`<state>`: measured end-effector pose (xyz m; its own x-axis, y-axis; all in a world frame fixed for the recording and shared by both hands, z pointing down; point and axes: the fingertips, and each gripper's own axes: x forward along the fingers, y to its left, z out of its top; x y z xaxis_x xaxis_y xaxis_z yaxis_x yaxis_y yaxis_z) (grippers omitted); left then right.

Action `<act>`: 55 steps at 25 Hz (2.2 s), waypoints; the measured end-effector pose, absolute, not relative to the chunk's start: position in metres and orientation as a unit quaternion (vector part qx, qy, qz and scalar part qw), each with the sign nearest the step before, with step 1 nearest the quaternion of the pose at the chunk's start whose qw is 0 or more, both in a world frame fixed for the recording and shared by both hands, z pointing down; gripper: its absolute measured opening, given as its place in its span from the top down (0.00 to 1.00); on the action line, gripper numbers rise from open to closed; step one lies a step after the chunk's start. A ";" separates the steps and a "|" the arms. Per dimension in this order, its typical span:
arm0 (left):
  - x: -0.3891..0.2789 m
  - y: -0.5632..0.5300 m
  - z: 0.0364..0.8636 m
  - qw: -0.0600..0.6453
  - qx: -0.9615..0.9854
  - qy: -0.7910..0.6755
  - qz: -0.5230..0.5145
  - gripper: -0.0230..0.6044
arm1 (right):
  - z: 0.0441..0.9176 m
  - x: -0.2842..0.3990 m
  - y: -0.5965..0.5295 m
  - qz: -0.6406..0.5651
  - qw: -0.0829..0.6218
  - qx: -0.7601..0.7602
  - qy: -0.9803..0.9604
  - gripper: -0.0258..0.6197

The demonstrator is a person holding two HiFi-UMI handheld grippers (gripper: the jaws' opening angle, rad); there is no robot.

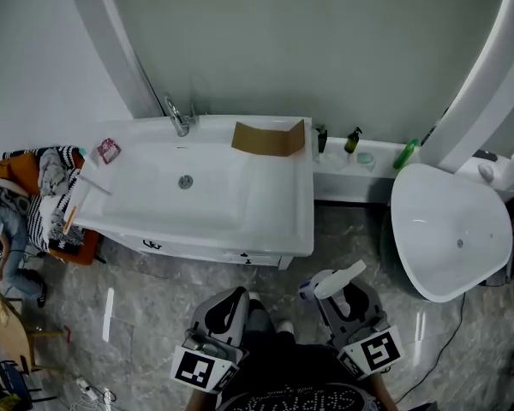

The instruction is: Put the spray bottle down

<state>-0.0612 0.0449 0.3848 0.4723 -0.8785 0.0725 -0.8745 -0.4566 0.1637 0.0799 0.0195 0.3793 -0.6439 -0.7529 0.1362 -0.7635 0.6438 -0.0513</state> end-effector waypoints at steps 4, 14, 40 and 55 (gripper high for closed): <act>-0.079 0.014 0.383 0.088 0.865 -0.494 -0.008 0.96 | 0.378 0.067 -0.007 0.060 0.051 0.448 -0.891 0.72; -0.137 -0.054 0.369 0.076 0.881 -0.466 -0.007 0.96 | 0.359 0.027 -0.061 0.067 0.033 0.496 -0.865 0.72; -0.159 -0.127 0.377 0.110 0.880 -0.462 -0.018 0.96 | 0.373 -0.002 -0.148 0.071 0.047 0.493 -0.866 0.72; -0.123 -0.181 0.374 0.100 0.866 -0.489 -0.030 0.96 | 0.377 0.013 -0.209 0.055 0.056 0.440 -0.894 0.72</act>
